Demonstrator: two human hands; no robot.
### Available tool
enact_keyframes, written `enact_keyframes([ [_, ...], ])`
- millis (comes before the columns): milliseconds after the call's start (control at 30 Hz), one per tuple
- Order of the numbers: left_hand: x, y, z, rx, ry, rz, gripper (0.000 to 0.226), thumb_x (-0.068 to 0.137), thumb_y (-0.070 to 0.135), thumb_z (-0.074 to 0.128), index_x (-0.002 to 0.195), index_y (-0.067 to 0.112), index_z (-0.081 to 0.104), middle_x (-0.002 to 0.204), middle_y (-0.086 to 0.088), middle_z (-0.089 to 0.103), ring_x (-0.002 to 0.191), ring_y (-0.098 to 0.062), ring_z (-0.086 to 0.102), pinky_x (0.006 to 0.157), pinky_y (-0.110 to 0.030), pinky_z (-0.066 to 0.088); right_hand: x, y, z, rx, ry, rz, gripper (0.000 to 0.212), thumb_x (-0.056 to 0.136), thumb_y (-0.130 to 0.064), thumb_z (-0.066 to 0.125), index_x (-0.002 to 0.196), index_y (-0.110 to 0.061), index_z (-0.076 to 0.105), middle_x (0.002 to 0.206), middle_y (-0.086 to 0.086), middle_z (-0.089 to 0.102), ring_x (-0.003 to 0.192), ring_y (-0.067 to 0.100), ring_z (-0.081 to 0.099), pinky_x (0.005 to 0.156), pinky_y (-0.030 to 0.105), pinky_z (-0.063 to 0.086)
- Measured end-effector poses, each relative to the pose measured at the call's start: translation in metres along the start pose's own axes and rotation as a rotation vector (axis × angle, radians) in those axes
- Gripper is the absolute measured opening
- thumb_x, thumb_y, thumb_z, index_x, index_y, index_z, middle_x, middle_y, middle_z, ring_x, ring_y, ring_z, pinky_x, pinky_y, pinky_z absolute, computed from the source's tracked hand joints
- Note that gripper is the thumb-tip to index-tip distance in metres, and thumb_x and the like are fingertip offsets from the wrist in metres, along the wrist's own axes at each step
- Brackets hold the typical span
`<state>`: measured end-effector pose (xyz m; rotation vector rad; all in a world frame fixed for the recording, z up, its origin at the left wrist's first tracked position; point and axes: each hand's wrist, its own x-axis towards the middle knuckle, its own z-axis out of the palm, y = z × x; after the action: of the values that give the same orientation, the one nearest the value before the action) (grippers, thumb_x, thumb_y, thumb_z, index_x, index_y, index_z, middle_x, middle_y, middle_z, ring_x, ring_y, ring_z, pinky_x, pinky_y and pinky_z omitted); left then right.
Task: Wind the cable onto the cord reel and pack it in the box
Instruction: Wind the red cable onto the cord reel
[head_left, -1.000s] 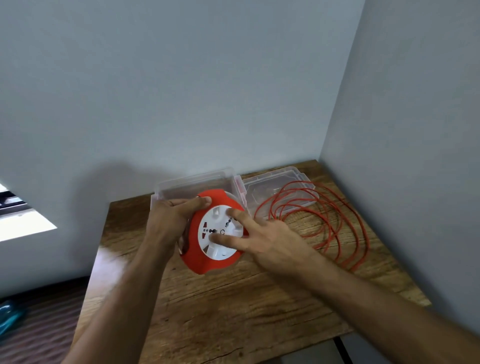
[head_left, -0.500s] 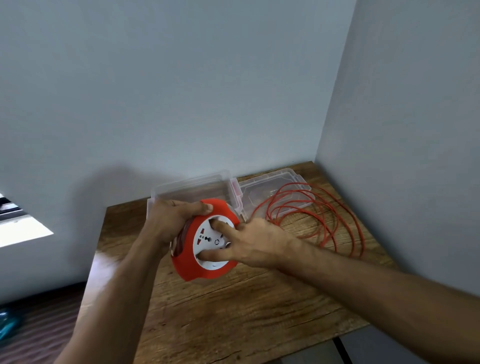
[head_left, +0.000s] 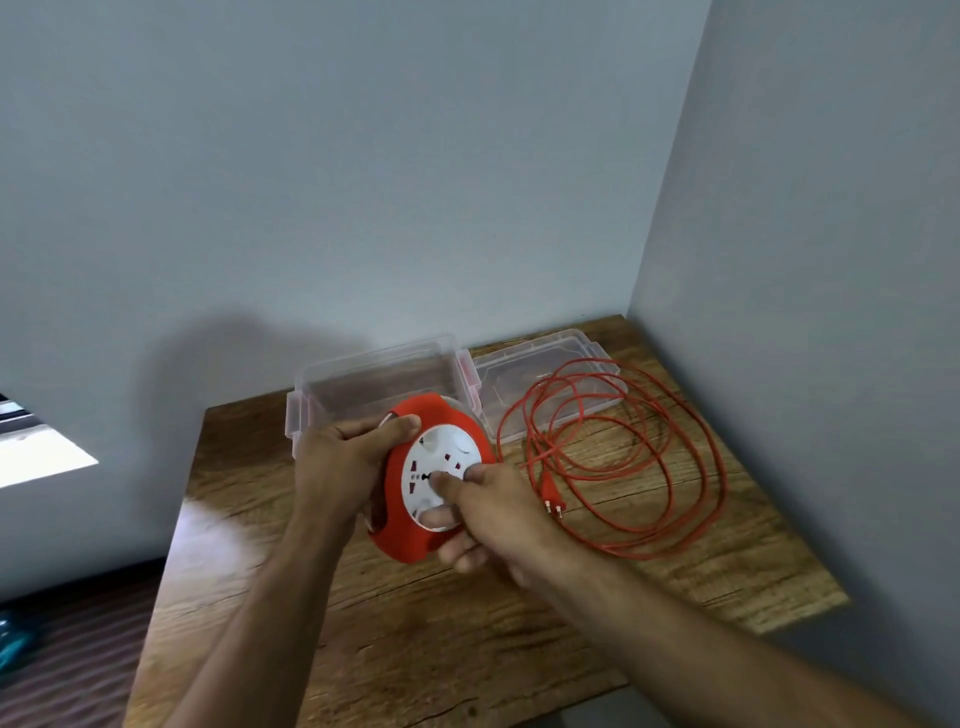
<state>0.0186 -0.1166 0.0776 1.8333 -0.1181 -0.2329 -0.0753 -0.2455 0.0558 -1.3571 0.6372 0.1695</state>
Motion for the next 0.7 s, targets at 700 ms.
enact_keyframes([
  [700, 0.019, 0.018, -0.008, 0.155, -0.196, -0.013, 0.021, 0.074, 0.034, 0.088, 0.082, 0.015, 0.082, 0.072, -0.003, 0.083, 0.064, -0.024, 0.081, 0.066, -0.041, 0.065, 0.009, -0.017, -0.043, -1.89, -0.149, -1.266, 0.061, 0.098, -0.032, 0.06, 0.149, -0.039, 0.027, 0.143, 0.029, 0.039, 0.078, 0.039, 0.069, 0.057, 0.045, 0.061],
])
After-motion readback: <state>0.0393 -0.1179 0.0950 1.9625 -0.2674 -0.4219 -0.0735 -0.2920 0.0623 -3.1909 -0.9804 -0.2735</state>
